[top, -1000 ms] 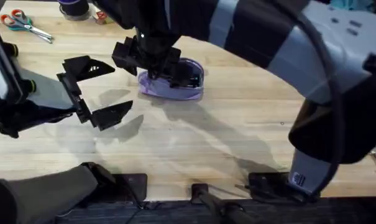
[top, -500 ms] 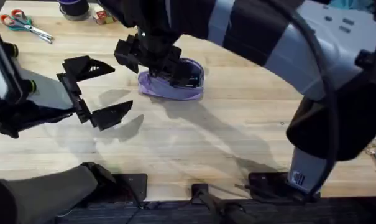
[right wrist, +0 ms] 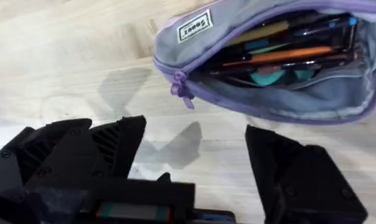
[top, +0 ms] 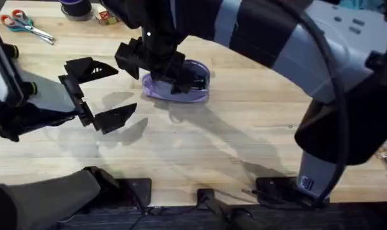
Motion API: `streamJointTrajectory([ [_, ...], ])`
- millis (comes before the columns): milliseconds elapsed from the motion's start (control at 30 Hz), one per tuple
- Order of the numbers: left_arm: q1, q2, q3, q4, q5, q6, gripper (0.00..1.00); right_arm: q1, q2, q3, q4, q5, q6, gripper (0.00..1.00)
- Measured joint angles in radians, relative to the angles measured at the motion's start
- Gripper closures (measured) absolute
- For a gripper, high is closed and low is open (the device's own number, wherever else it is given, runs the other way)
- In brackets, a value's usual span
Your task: Unzip the bag, pick up the pens from the table one at a time and place them inside, then zip the bag closed.
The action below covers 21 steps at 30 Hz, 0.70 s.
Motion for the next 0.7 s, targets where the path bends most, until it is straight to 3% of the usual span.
streamJointTrajectory([
  [500, 0.0, 0.0, 0.0, 0.0, 0.0, 0.0, 0.006, 0.0, 0.067, 0.0, 0.057, 0.033, 0.022, 0.01],
  [700, 0.0, 0.0, 0.0, 0.0, 0.0, 0.0, 0.007, 0.0, 0.079, 0.0, 0.065, 0.043, 0.027, 0.122],
])
